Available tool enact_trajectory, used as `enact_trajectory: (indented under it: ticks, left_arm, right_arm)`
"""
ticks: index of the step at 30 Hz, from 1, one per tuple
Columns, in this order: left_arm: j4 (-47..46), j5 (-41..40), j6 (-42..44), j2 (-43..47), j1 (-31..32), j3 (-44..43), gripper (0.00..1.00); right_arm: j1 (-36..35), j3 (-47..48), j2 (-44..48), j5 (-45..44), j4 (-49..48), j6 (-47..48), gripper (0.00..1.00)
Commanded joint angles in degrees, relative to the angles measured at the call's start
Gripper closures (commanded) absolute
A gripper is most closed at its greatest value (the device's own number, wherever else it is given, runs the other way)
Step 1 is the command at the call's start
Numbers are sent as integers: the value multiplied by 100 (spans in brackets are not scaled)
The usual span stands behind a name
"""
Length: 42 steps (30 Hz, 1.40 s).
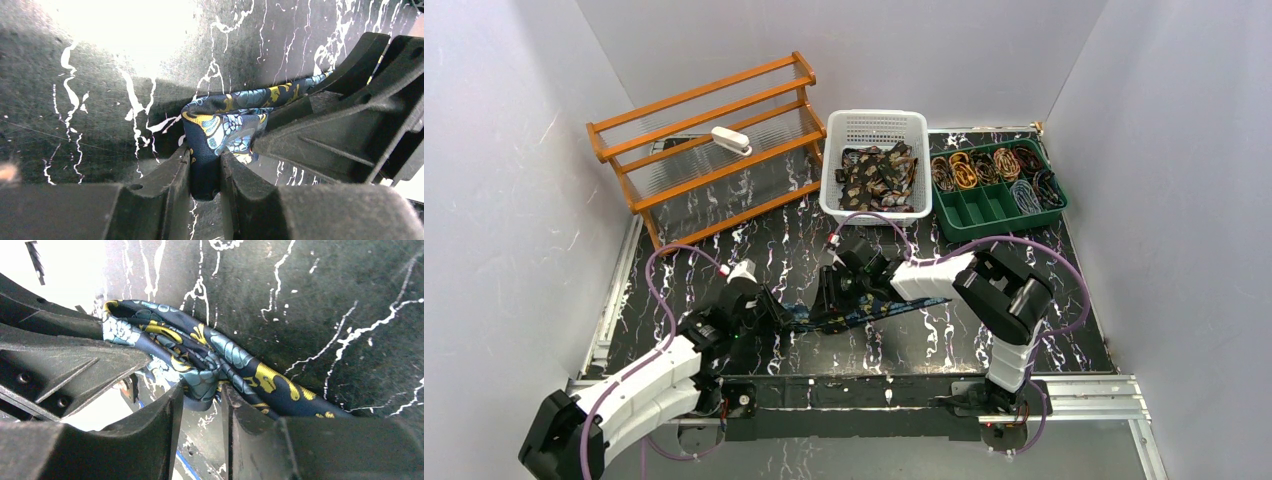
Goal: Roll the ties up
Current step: Roll the tie at the center of the board.
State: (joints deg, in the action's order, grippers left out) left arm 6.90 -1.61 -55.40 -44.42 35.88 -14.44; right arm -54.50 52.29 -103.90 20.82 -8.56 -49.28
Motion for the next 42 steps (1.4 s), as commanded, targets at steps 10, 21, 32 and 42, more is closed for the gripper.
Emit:
enact_trajectory:
  ticks: [10, 21, 32, 42]
  left_arm:
    - [1617, -1209, 419, -233, 31, -1131, 85]
    - [2323, -1912, 770, -633, 49, -1729, 85]
    - [2655, -2377, 1245, -1059, 205, -2060, 88]
    - [2874, -2845, 1561, -1316, 540, -2400, 87]
  right_arm:
    - [-12, 531, 764, -1306, 1304, 936, 54]
    - [1, 540, 287, -1570, 1642, 1299, 62]
    - [179, 460, 814, -285, 704, 774, 52]
    - [275, 338, 1388, -1055, 1214, 960, 48]
